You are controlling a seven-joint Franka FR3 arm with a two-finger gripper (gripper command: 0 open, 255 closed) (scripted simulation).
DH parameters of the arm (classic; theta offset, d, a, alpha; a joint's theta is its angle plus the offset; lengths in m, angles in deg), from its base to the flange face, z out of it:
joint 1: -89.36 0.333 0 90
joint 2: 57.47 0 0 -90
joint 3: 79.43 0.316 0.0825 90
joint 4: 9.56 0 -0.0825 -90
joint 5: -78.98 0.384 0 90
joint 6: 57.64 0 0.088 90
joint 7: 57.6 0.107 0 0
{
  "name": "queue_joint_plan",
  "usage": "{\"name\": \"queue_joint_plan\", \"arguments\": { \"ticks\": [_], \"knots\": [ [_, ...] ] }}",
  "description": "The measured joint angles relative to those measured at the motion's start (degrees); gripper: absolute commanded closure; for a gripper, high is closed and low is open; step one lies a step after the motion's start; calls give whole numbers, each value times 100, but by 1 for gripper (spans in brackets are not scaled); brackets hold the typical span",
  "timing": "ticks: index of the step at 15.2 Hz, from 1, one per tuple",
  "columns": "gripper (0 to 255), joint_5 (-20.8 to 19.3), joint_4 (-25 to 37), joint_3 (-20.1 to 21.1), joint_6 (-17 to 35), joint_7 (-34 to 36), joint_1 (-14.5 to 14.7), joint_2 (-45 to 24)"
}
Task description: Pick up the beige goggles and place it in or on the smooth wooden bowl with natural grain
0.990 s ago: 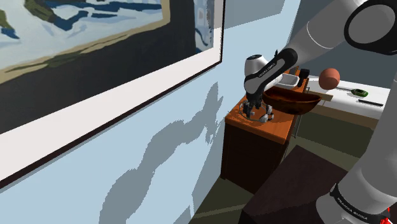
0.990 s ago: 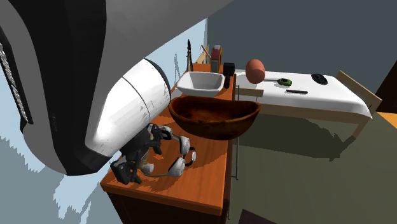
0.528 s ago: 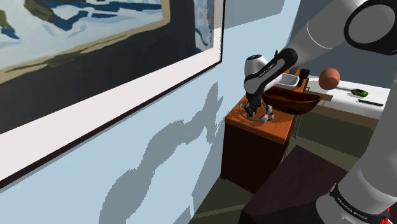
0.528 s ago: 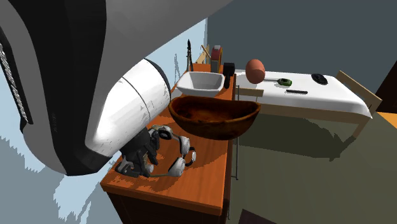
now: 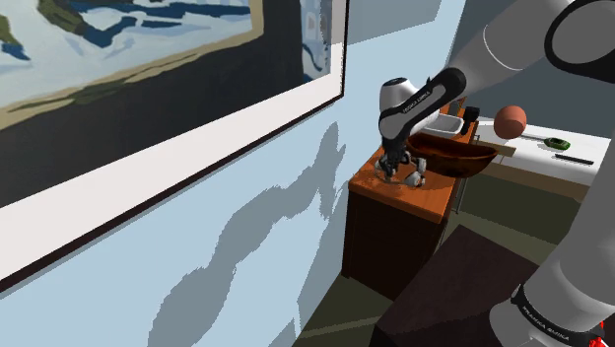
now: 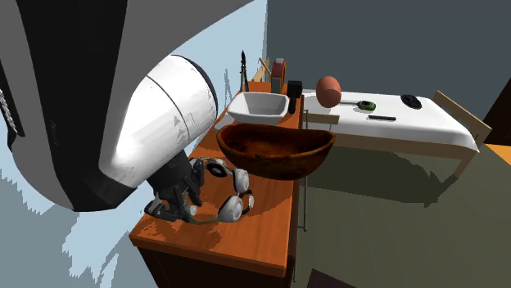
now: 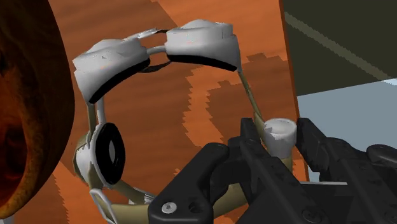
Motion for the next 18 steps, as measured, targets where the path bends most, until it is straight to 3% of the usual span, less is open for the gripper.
{"name": "queue_joint_plan", "arguments": {
  "ticks": [18],
  "knots": [
    [255,19,464,13,-1288,-168,41,837]
  ]
}}
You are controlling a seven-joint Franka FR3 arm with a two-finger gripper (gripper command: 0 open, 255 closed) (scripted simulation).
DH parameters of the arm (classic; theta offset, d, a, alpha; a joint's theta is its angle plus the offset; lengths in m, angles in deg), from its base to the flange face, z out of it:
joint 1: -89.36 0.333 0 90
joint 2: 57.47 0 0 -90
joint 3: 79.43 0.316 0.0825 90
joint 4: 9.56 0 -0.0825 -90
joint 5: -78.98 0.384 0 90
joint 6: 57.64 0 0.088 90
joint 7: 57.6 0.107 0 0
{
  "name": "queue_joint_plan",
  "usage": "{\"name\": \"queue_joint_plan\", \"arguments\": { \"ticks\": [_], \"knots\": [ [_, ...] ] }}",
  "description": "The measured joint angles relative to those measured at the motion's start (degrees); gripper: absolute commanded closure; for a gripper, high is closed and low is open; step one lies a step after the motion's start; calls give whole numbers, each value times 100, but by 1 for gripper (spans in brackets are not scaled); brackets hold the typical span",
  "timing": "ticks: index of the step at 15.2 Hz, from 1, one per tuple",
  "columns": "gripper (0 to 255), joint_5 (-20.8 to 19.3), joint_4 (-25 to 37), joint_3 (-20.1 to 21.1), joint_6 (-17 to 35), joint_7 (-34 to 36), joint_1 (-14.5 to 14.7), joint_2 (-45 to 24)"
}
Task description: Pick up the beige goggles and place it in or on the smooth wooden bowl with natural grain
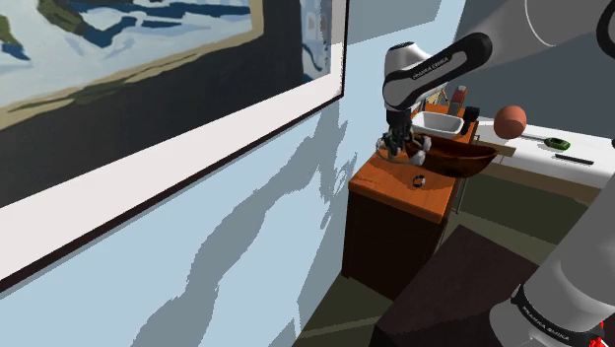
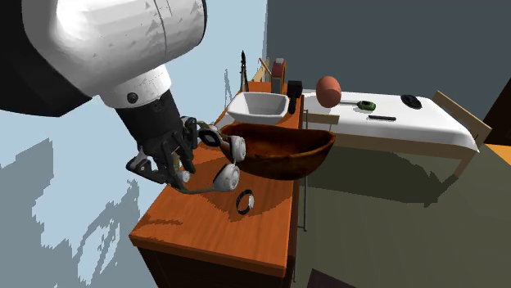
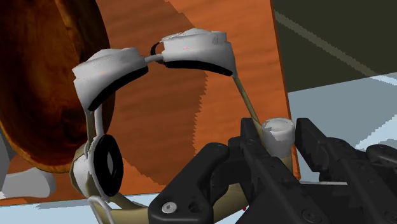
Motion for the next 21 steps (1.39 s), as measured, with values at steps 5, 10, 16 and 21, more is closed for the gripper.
{"name": "queue_joint_plan", "arguments": {
  "ticks": [5,10,16,21],
  "knots": [
    [255,14,221,-1,-354,-68,0,140],
    [255,27,476,17,-752,-103,20,284],
    [255,33,753,29,-1188,-159,31,446],
    [255,40,979,3,-1460,-260,6,507]
  ]
}}
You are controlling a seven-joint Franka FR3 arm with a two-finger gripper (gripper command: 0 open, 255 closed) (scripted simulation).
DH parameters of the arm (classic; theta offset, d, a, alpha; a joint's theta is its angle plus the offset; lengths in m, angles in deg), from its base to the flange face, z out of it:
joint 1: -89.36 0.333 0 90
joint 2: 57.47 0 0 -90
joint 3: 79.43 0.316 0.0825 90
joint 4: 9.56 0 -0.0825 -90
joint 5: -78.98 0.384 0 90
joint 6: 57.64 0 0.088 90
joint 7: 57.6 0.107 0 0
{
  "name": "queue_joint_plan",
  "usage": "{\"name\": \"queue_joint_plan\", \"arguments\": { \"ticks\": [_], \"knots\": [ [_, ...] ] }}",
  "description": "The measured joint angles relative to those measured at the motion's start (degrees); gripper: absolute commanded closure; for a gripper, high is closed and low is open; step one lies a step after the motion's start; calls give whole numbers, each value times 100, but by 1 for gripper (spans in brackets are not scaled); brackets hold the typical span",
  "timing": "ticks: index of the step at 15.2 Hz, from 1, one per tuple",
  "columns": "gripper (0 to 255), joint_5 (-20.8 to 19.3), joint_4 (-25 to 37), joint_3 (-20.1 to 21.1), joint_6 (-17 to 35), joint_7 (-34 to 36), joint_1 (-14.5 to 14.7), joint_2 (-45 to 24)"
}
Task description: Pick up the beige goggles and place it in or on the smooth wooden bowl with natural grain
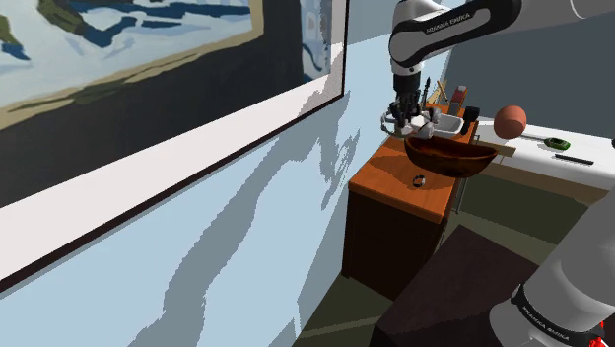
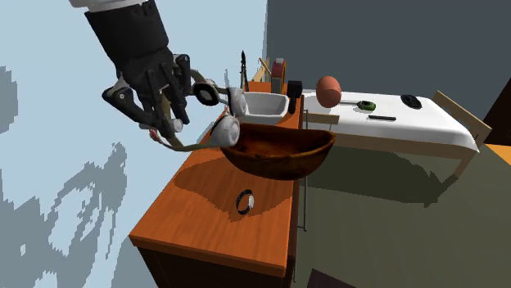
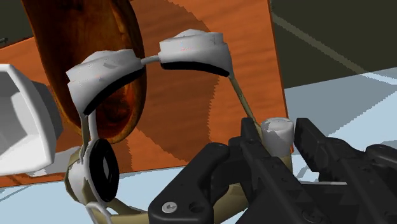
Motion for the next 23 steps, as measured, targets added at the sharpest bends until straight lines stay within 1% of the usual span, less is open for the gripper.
{"name": "queue_joint_plan", "arguments": {
  "ticks": [6,9,12,17,19,23],
  "knots": [
    [255,-44,37,-389,25,-733,-359,68],
    [255,-28,207,-600,-2,-1150,-552,-5],
    [255,-28,244,-796,33,-1532,-735,-7],
    [255,124,697,-1192,40,-2362,-1120,-348],
    [255,151,703,-1257,114,-2502,-1191,-409],
    [255,155,464,-1279,397,-2514,-1216,-453]
  ]
}}
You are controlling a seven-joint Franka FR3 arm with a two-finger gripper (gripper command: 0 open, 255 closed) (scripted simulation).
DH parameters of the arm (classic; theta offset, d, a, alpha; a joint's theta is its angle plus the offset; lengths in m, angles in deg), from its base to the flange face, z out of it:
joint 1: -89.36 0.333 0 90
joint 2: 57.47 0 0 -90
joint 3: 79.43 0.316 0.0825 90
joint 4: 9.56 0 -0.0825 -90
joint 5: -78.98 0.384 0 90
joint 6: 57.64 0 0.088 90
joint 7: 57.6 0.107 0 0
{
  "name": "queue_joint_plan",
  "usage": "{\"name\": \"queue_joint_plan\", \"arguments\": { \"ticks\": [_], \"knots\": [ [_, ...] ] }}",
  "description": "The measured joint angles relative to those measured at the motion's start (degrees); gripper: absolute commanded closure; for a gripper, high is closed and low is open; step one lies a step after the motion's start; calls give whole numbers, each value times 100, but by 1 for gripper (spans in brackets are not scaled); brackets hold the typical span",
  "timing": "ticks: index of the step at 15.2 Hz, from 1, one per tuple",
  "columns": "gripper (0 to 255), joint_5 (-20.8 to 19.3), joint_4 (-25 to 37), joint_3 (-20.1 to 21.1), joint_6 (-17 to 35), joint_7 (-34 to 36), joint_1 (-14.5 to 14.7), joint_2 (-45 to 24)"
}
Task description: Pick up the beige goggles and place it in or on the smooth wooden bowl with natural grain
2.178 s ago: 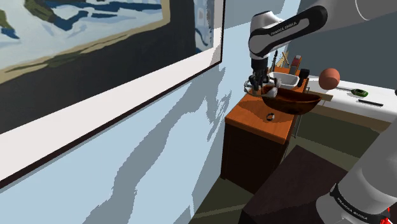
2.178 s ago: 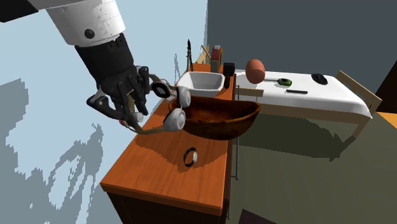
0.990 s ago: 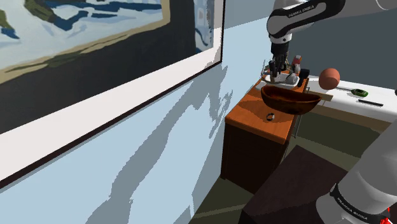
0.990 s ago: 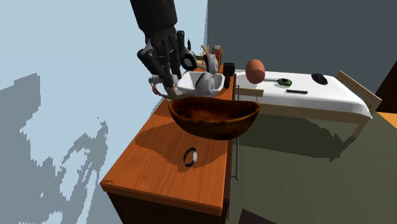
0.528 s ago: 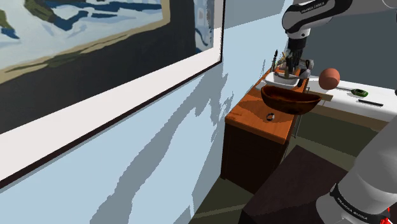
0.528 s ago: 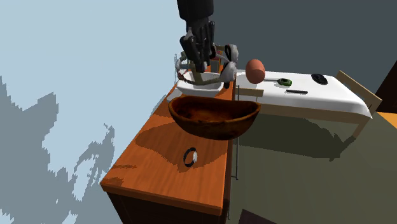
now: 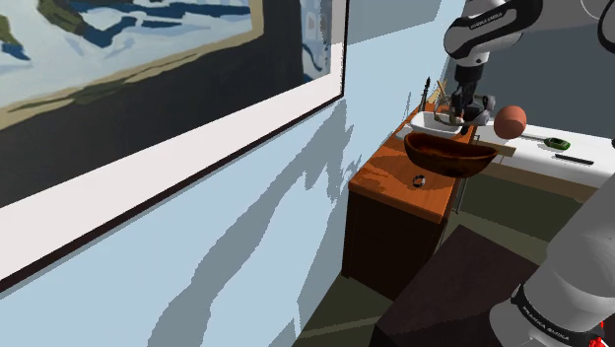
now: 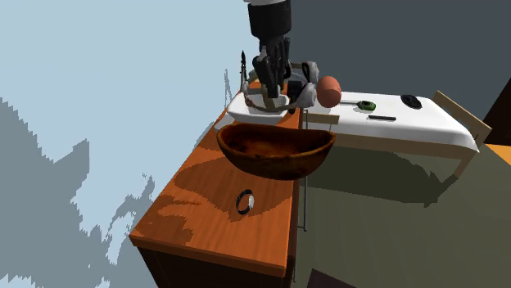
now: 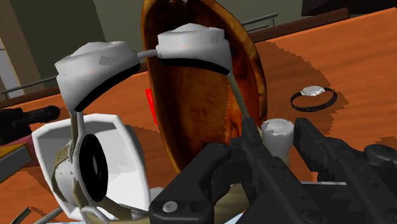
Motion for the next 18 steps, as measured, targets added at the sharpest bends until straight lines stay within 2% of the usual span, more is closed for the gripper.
{"name": "queue_joint_plan", "arguments": {
  "ticks": [13,18],
  "knots": [
    [255,49,-678,-13,933,73,-33,-275],
    [255,55,-705,-11,987,79,-33,-302]
  ]
}}
